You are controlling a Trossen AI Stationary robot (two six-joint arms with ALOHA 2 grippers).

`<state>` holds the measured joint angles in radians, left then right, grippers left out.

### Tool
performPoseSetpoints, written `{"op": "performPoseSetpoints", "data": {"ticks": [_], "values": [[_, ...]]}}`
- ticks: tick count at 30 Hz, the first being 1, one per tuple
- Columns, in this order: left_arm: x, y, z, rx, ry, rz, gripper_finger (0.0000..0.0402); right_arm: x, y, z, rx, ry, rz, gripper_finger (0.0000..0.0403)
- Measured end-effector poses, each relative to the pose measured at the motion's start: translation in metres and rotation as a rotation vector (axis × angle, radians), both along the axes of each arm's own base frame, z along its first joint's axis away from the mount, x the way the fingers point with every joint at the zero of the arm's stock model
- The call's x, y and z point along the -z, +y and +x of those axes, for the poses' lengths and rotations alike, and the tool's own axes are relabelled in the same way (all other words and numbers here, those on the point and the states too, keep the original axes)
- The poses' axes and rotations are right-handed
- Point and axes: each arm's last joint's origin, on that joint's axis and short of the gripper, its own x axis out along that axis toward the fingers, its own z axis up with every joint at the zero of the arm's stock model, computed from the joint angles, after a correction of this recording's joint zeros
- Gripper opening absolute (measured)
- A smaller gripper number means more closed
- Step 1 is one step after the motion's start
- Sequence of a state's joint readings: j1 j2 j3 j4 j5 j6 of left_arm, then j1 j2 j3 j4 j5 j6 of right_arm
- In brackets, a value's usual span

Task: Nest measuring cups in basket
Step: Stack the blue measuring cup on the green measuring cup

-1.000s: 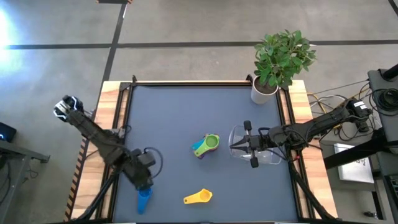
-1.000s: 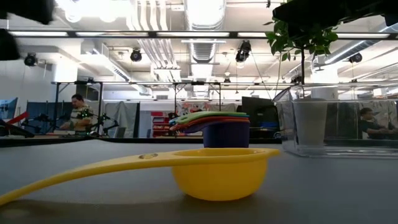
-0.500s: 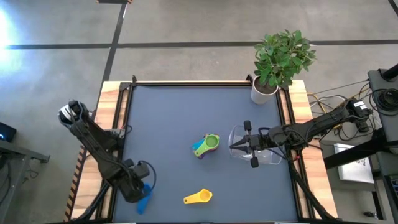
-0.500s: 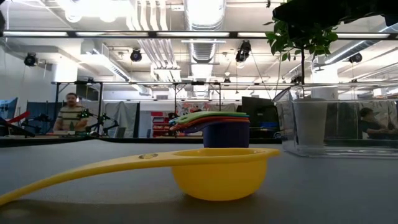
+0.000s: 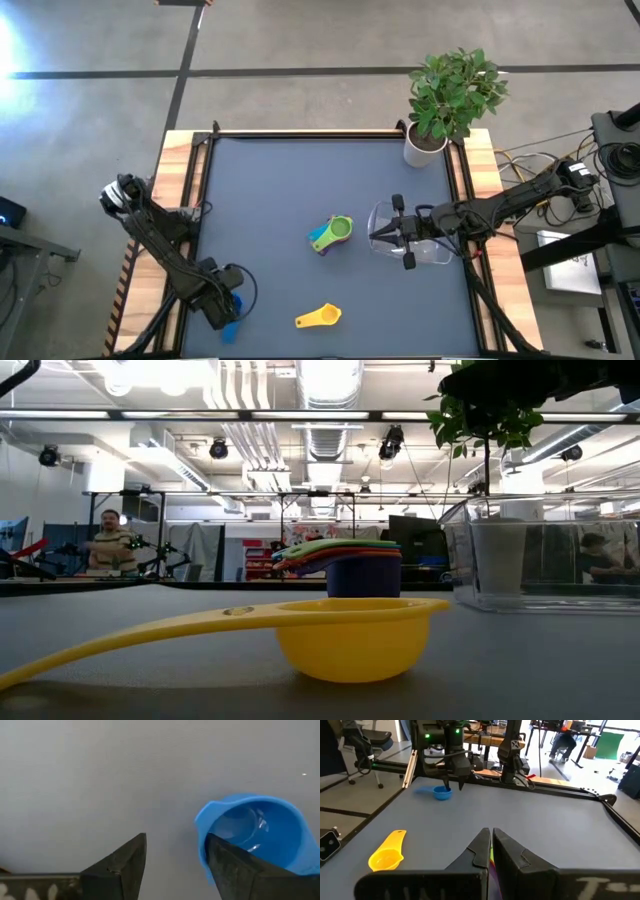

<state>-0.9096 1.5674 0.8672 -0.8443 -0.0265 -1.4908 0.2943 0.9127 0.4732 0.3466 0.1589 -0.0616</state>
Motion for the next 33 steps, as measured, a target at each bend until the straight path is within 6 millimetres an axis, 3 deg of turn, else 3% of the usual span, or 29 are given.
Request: {"op": "performPoseSetpoints", "data": {"ticks": [5, 11, 26, 33], "values": [[0.006, -0.003, 0.003, 0.038, -0.001, -0.003, 0.0125, 0.001, 0.000, 0.000, 0.004, 0.005, 0.023, 0.0009], [0.010, -0.006, 0.005, 0.095, -0.003, -0.010, 0.0013, 0.003, 0.000, -0.001, 0.007, 0.011, 0.036, 0.0009], [0.004, -0.006, 0.010, 0.180, -0.090, 0.036, 0.0001, 0.005, 0.000, -0.001, 0.008, 0.019, 0.038, 0.0009], [-0.043, -0.015, 0.050, 0.403, -0.393, 0.170, 0.0001, 0.004, 0.000, -0.001, 0.008, 0.009, 0.034, 0.0009]]}}
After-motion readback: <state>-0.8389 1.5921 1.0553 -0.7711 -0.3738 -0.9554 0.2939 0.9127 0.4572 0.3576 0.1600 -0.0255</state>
